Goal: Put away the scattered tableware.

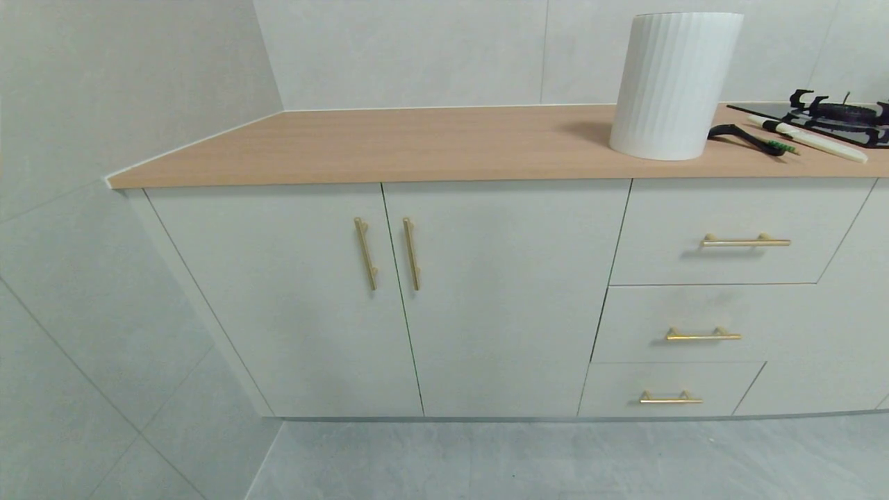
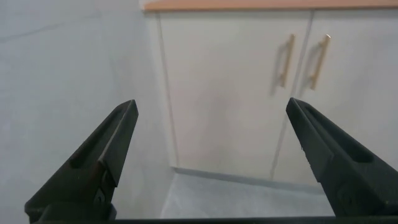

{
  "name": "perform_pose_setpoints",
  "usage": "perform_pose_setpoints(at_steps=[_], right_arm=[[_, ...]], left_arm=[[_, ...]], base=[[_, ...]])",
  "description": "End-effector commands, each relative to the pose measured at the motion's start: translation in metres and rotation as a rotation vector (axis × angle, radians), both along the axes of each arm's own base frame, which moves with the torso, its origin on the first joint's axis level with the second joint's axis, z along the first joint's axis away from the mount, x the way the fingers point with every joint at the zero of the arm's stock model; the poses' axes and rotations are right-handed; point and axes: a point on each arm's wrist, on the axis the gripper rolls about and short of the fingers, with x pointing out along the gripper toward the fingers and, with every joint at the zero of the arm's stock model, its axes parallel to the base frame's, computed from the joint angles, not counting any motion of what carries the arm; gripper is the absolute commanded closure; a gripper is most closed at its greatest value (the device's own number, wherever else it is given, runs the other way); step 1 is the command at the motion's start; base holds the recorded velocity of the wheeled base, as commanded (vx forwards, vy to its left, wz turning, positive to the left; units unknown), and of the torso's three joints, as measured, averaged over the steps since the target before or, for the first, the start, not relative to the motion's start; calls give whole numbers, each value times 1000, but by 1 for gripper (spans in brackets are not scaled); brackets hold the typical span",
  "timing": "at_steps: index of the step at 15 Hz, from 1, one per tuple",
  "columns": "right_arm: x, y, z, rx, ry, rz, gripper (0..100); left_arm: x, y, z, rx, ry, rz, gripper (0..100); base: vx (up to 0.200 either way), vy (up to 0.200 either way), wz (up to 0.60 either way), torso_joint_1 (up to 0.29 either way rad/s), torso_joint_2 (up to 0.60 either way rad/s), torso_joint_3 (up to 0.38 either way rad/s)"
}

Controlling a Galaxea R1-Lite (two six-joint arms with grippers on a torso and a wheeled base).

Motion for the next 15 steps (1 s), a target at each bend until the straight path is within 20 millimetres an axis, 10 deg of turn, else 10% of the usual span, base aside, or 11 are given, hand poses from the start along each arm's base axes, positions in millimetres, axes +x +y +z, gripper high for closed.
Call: perform_pose_setpoints(at_steps=[1, 7, 15], right_arm=[[-8, 2, -12, -5, -39, -17, 0], [32, 5, -88, -24, 127, 56, 0], [35, 8, -108, -42, 288, 199, 0]], left_arm=[[-10, -2, -5, 18, -50, 24, 0], [16, -5, -64, 60, 60, -9, 0], [27, -8, -91, 66, 133, -155, 0]], base=[[0, 0, 0, 0, 0, 0], [0, 0, 0, 0, 0, 0], [0, 0, 0, 0, 0, 0]])
